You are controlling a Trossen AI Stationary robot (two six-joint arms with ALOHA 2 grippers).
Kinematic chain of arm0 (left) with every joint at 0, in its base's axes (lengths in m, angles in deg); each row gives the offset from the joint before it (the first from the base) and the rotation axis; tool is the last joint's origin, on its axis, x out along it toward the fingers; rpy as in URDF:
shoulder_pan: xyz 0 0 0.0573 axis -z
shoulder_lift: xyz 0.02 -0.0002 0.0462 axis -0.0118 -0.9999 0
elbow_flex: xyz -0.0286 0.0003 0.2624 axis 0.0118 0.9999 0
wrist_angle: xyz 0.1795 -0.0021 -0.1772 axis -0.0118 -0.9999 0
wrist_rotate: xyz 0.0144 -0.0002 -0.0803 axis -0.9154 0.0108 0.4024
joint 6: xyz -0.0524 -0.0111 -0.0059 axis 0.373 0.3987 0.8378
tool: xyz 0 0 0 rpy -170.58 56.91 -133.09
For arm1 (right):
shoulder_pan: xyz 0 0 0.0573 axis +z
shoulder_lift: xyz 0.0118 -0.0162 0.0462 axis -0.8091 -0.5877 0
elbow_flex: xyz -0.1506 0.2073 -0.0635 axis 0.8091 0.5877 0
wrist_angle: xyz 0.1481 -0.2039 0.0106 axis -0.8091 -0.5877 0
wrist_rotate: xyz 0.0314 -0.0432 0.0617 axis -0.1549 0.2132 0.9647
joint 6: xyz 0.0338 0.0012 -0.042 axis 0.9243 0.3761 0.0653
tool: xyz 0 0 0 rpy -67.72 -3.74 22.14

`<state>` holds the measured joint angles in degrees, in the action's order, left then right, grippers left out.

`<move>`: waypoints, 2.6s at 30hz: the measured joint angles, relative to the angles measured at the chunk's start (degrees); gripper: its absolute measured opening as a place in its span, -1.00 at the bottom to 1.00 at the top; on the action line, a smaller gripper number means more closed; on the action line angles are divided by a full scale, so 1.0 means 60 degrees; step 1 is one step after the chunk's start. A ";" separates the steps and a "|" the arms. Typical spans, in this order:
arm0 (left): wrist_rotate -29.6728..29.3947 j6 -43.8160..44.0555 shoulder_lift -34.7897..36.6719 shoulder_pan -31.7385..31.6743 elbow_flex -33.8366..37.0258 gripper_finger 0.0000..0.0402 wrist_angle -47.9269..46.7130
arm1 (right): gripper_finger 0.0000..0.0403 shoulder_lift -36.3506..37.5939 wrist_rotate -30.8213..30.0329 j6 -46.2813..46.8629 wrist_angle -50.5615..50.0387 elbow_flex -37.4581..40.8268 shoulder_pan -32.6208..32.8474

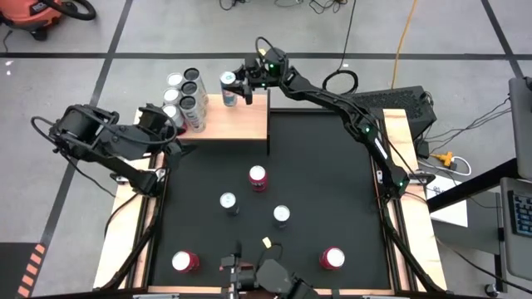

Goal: Place canned beverage on shelf
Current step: Put the top right blue soda can on the shelf

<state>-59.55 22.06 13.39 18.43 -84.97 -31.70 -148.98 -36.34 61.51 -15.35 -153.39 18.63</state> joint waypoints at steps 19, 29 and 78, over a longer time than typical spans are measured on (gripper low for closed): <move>-0.0045 -0.0078 -0.0197 -0.0002 0.0000 0.68 0.0091 | 0.10 -0.0144 -0.0008 -0.1477 -0.1208 0.0000 0.0113; -0.0147 -0.0064 -0.0189 -0.0004 0.0000 0.68 0.0089 | 0.23 -0.0144 -0.0005 -0.1099 -0.1212 0.0001 0.0109; -0.0259 -0.0029 -0.0189 -0.0002 0.0000 0.68 0.0096 | 0.24 0.0862 -0.3365 -0.1547 -0.3672 0.0000 0.0965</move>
<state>-61.10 21.88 12.25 18.42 -84.97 -31.12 -143.81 -56.53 52.22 -37.38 -153.39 24.42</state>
